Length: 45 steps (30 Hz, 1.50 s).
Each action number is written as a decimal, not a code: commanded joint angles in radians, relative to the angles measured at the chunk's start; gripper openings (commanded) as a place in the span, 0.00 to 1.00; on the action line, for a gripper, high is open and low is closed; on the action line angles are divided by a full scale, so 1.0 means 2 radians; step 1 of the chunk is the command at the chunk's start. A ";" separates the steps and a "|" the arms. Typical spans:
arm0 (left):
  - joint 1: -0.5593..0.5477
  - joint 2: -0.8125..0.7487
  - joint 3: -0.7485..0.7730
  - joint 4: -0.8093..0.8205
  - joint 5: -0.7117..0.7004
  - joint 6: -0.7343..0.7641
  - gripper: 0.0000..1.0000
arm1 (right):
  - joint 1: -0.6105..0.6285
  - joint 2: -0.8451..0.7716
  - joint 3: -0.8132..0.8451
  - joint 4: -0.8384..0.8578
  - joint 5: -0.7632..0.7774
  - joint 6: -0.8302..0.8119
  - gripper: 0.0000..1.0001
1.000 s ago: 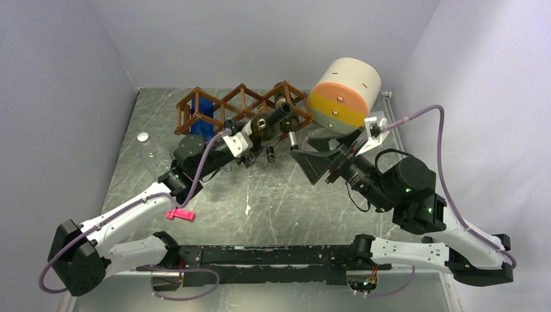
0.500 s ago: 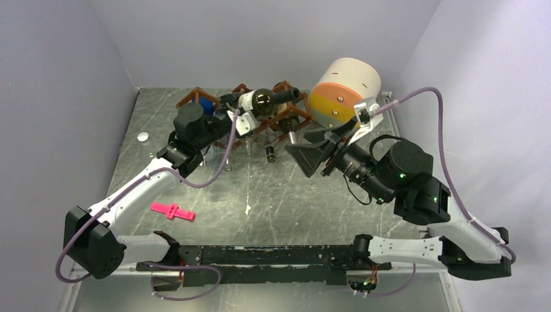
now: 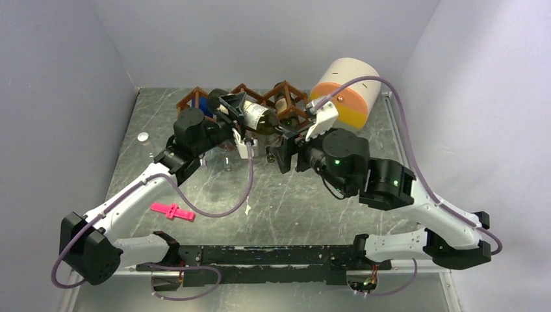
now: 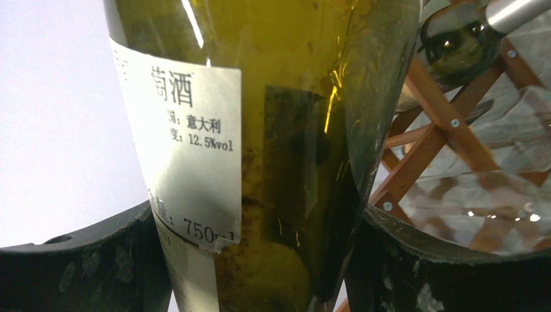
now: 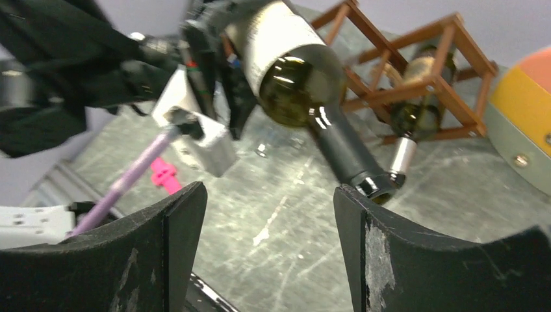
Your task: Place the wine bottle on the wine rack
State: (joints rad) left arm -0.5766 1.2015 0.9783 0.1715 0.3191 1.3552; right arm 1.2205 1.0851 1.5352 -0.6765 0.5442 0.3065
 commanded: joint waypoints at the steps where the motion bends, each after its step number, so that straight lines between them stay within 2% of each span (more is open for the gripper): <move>1: -0.006 -0.037 0.024 0.001 0.032 0.109 0.07 | 0.001 0.016 -0.006 -0.045 0.079 0.007 0.76; 3: -0.007 -0.045 0.021 -0.023 0.038 0.138 0.07 | 0.001 0.023 -0.003 -0.060 0.085 0.013 0.76; 6: -0.007 -0.054 0.006 -0.008 0.037 0.154 0.07 | -0.001 0.024 -0.010 -0.062 0.088 0.008 0.78; 12: -0.007 -0.063 0.018 -0.057 0.089 0.171 0.07 | -0.013 0.038 -0.019 -0.058 0.046 -0.015 0.80; 16: -0.009 -0.068 0.015 -0.061 0.103 0.175 0.07 | -0.054 0.050 -0.025 -0.065 -0.016 -0.028 0.78; 21: -0.011 -0.068 0.016 -0.072 0.106 0.183 0.07 | -0.119 0.049 -0.052 -0.047 -0.140 -0.046 0.73; 25: -0.014 -0.068 0.008 -0.071 0.104 0.183 0.07 | -0.126 0.058 -0.062 -0.040 -0.183 -0.054 0.72; 37: -0.017 -0.065 0.011 -0.086 0.107 0.175 0.07 | -0.128 0.074 -0.088 -0.031 -0.218 -0.073 0.72; 45: -0.018 -0.065 0.011 -0.090 0.109 0.175 0.07 | -0.132 0.103 -0.087 -0.014 -0.231 -0.080 0.64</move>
State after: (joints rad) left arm -0.6056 1.1069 0.9646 -0.1108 0.4747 1.7092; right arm 0.9653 1.2682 1.3640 -0.7383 0.1101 0.1696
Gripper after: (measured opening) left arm 0.788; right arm 0.660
